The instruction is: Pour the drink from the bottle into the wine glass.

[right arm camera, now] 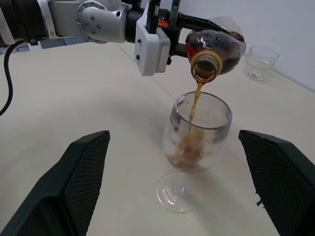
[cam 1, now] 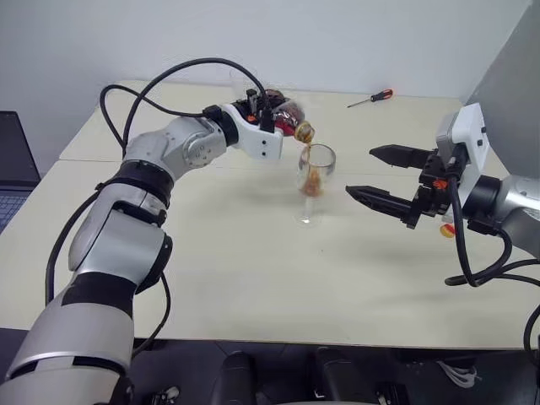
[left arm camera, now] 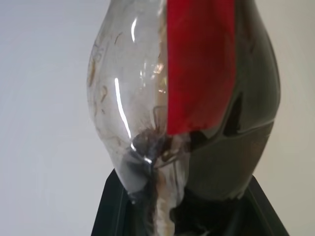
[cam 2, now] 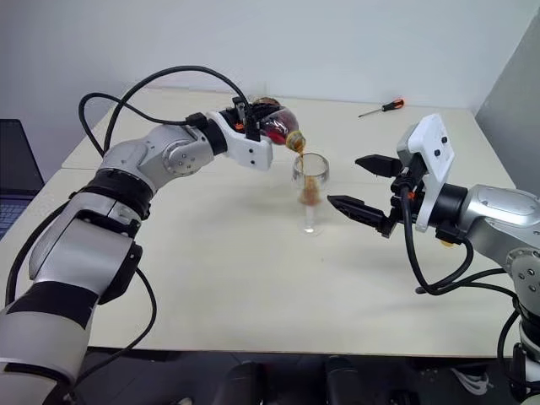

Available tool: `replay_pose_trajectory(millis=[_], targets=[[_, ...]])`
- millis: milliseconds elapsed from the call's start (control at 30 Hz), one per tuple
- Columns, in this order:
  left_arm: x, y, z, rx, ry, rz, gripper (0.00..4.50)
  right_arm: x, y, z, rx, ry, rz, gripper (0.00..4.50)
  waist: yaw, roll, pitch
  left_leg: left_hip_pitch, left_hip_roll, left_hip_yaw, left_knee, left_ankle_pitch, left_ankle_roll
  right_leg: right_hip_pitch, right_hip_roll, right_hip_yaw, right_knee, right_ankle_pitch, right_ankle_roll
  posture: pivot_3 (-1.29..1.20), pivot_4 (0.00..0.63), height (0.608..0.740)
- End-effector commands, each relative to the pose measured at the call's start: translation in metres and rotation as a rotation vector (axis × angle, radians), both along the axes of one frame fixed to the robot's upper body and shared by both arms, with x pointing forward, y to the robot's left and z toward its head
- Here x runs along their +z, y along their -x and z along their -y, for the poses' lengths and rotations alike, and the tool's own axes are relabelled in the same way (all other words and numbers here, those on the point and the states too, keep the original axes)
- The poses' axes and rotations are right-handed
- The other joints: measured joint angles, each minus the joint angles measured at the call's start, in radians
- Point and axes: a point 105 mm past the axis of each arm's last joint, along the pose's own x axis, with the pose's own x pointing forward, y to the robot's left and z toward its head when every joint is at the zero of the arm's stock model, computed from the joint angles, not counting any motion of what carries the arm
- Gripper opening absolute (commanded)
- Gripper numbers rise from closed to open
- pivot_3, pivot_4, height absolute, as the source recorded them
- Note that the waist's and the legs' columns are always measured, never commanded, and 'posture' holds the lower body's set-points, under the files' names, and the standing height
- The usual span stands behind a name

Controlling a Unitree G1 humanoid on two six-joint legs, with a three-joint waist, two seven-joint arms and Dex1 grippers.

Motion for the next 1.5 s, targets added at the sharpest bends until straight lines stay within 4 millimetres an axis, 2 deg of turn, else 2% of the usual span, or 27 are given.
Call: replay_pose_trajectory(millis=[33,433,1500], targets=[[0.019,0.002,0.002,-0.010,0.002,0.049,0.93,0.009,0.004,0.000,0.002,-0.005,0.050,4.50,0.000,0.000,0.000,0.000,0.000,0.000,0.000,0.000,0.000,0.000,0.000,0.000,0.000,0.000,0.000,0.00,0.150,0.740],[0.030,0.002,0.005,-0.010,-0.042,0.092,0.93,0.009,0.003,0.000,-0.002,-0.004,0.054,4.50,0.000,0.000,0.000,0.000,0.000,0.000,0.000,0.000,0.000,0.000,0.000,0.000,0.000,0.000,0.000,0.00,0.150,0.740],[0.028,-0.002,0.000,0.022,-0.093,0.091,0.93,0.008,0.001,-0.001,-0.002,-0.011,0.049,4.50,0.000,0.000,0.000,0.000,0.000,0.000,0.000,0.000,0.000,0.000,0.000,0.000,0.001,0.000,0.000,0.00,0.150,0.740]])
